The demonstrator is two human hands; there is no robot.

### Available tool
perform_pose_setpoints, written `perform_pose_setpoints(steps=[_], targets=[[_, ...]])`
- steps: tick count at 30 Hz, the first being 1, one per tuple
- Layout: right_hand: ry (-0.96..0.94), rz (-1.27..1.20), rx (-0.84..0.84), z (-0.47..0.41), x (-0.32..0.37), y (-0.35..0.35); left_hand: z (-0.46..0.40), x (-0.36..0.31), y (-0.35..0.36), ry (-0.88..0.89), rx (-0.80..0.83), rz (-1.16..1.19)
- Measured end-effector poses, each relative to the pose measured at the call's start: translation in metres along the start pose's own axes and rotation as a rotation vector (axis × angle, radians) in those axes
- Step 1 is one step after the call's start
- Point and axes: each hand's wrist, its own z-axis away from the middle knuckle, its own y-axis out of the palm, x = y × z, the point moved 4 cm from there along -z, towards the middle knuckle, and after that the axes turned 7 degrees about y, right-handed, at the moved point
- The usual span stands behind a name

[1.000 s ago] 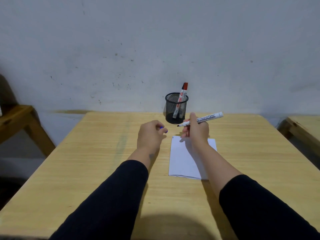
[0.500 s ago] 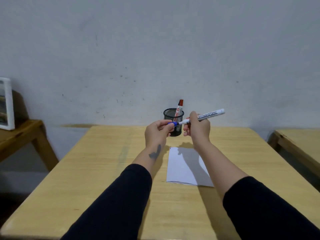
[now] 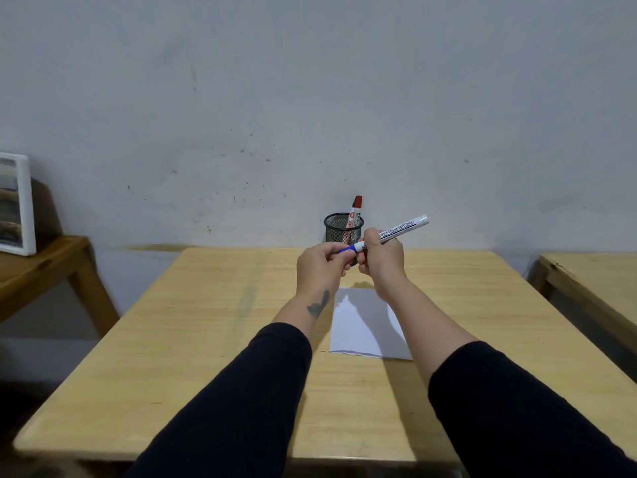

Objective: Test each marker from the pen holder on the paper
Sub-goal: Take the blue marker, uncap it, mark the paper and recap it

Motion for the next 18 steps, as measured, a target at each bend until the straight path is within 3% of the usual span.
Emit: perform_pose_setpoints(steps=[3, 6, 8, 10, 12, 14, 18], targets=[[0.056, 0.12, 0.059, -0.002, -0.003, 0.005, 0.003, 0.007, -0.005, -0.029, -0.047, -0.005], [0.002, 0.483, 0.084, 0.001, 0.007, 0.01, 0.0, 0.01, -0.018, -0.062, -0.163, -0.002], [-0.225, 0.837, -0.075, 0.002, 0.017, 0.007, -0.004, 0.011, -0.026, -0.062, -0.21, -0.054], [-0.635, 1.138, -0.266, 0.007, 0.024, 0.007, -0.008, 0.011, -0.031, -0.046, -0.226, -0.109], [-0.965, 1.321, -0.309, 0.007, 0.016, 0.013, -0.009, 0.01, -0.03, -0.028, -0.199, -0.139], [-1.089, 1.323, -0.297, 0.002, 0.009, 0.014, -0.008, 0.009, -0.026, -0.004, -0.158, -0.145], [-1.043, 1.318, -0.329, -0.011, 0.001, 0.013, -0.008, 0.012, -0.025, 0.034, -0.106, -0.151]])
